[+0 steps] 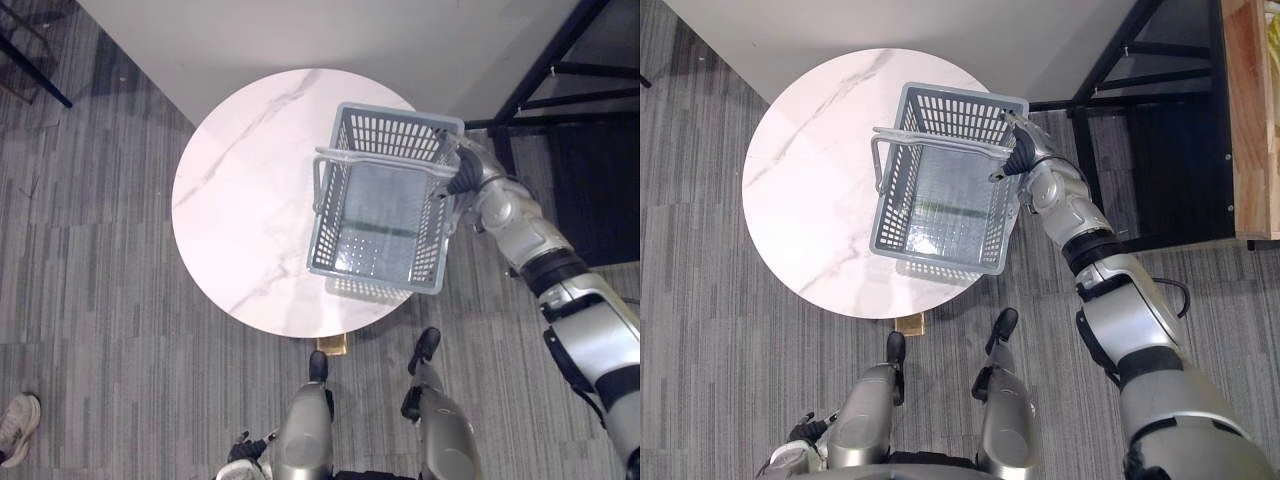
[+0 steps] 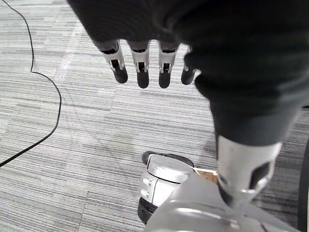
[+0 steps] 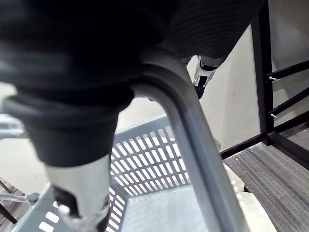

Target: Pick vegetable in the basket

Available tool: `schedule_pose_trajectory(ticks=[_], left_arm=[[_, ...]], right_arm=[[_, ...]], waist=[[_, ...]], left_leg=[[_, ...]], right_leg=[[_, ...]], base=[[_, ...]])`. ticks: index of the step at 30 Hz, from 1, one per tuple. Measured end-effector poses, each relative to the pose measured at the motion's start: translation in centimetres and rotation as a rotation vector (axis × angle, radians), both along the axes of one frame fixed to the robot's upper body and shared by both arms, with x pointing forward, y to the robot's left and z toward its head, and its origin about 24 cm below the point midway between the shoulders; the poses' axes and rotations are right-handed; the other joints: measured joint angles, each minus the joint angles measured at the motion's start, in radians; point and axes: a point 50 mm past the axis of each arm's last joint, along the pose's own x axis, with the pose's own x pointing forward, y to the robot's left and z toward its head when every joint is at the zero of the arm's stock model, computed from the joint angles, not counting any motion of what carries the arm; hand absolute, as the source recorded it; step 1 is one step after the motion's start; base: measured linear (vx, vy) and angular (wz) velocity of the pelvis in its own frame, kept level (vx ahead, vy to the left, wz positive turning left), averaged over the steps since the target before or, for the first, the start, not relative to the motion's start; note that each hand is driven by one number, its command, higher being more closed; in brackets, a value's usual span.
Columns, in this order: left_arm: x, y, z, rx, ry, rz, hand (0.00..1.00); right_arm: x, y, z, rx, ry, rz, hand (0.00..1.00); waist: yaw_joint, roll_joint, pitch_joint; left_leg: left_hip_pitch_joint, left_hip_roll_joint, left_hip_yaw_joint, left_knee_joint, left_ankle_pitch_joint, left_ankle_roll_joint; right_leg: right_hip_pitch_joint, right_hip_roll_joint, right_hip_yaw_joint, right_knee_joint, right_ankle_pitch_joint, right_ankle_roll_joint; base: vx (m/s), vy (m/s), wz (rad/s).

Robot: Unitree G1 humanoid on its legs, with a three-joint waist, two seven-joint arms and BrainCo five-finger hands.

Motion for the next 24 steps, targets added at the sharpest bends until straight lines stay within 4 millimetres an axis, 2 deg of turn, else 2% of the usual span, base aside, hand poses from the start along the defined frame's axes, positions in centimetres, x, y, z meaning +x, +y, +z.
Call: schedule_pose_trajectory(ticks=[3,4,15,19,24], left_arm=[[0.6,0.0,0.1,0.004,-0.012,-0.002,0.0],[0.8,-0.1,0.2,0.005,-0.019,-0.006,0.0],[1.2,-0.1,0.4,0.014,-0.03,-0.025,0.0],[1.6,-0.1,0.5,0.016,-0.038,-0.035,0.0],[1.7,0.1,0.5,0.024,-0.039,-0.043,0.0]], right_arm=[[0.1,-0.6,0.1,0.02,-0.009,-0.031,0.0],[0.2,-0.8,0.2,0.018,-0.012,-0.045,1.0],[0.6,-0.5,0.8,0.045,-0.036,-0.074,1.0],[0.6,-0.4,0.8,0.022,-0.042,-0.08,1.0],[0.7,0.9,0.7,-0.004,-0.036,-0.042,1.0]], waist=[[0.014,0.0,0.003],[0.014,0.0,0.003],[0.023,-0.004,0.005],[0.04,-0.005,0.005],[0.042,-0.019,0.012]], left_leg=[[-0.003,0.001,-0.002,0.001,0.0,0.0],[-0.015,0.001,-0.009,0.004,0.0,0.0],[-0.033,0.003,-0.02,0.013,0.001,0.0],[-0.033,0.003,-0.021,0.013,0.001,0.001],[-0.032,0.002,-0.028,0.013,0.005,-0.001]], right_leg=[[0.0,0.001,-0.002,0.0,0.0,0.0],[0.0,0.0,-0.007,0.0,0.0,0.0],[-0.012,0.002,-0.017,0.0,0.001,-0.002],[-0.012,0.002,-0.018,0.0,0.001,-0.002],[-0.008,0.002,-0.023,0.0,0.001,-0.002]], base=[[0.0,0.005,0.02],[0.01,0.021,0.13],[0.0,0.009,0.03],[0.02,0.017,0.0],[0.02,0.023,0.03]])
